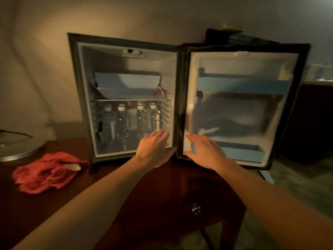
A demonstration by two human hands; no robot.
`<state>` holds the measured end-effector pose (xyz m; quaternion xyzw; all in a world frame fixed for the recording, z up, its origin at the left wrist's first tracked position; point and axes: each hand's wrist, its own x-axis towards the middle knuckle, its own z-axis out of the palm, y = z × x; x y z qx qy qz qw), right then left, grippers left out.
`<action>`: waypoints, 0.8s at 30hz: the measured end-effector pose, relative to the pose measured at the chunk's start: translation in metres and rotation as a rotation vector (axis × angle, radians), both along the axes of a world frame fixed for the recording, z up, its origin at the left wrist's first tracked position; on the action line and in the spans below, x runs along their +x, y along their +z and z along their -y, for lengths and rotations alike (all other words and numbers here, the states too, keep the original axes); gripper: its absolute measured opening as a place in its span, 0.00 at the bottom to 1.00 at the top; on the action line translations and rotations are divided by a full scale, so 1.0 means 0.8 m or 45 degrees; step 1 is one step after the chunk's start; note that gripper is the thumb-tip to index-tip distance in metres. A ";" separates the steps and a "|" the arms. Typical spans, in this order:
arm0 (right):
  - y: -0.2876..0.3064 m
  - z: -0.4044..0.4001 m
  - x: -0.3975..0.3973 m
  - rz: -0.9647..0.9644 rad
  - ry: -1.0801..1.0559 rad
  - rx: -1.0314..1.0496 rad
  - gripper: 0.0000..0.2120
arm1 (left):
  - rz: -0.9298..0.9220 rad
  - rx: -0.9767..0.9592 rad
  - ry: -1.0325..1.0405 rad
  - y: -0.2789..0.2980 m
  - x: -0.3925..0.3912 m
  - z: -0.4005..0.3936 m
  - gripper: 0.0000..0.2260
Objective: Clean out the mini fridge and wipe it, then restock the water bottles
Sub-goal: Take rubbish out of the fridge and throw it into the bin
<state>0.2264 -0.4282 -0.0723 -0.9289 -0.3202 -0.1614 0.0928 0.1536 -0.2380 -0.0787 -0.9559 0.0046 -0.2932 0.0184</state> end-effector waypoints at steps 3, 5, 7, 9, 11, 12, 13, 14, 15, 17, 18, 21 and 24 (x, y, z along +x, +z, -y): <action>0.006 -0.055 0.010 -0.061 -0.042 -0.022 0.35 | 0.003 -0.008 0.084 0.006 -0.009 -0.051 0.26; 0.008 -0.082 0.022 -0.102 -0.161 0.017 0.35 | -0.005 -0.011 0.144 0.007 -0.015 -0.084 0.25; 0.009 -0.101 0.032 -0.131 -0.260 0.048 0.36 | -0.043 -0.001 0.192 0.007 -0.018 -0.117 0.25; 0.002 -0.112 0.041 -0.088 -0.316 0.025 0.36 | -0.075 -0.015 0.237 0.007 -0.015 -0.146 0.24; -0.008 -0.119 0.044 -0.045 -0.357 -0.015 0.37 | -0.086 -0.050 0.287 0.008 -0.006 -0.167 0.24; -0.013 -0.120 0.045 -0.031 -0.370 -0.032 0.37 | -0.098 -0.065 0.307 0.007 0.000 -0.173 0.24; -0.018 -0.121 0.044 -0.018 -0.373 -0.052 0.37 | -0.111 -0.079 0.313 0.007 0.005 -0.176 0.24; -0.022 -0.121 0.043 -0.003 -0.373 -0.073 0.37 | -0.119 -0.088 0.306 0.005 0.010 -0.177 0.24; -0.023 -0.121 0.041 0.003 -0.373 -0.084 0.37 | -0.119 -0.093 0.291 0.004 0.014 -0.175 0.24; -0.024 -0.120 0.036 -0.011 -0.381 -0.084 0.37 | -0.103 -0.104 0.244 0.001 0.020 -0.169 0.25; -0.022 -0.121 0.031 -0.010 -0.390 -0.088 0.37 | -0.092 -0.097 0.221 0.000 0.021 -0.166 0.25; -0.020 -0.126 0.019 0.003 -0.397 -0.119 0.38 | -0.055 -0.062 0.160 -0.004 0.018 -0.163 0.25; -0.028 -0.131 0.014 -0.014 -0.355 -0.104 0.38 | -0.006 -0.064 0.134 -0.005 0.005 -0.164 0.25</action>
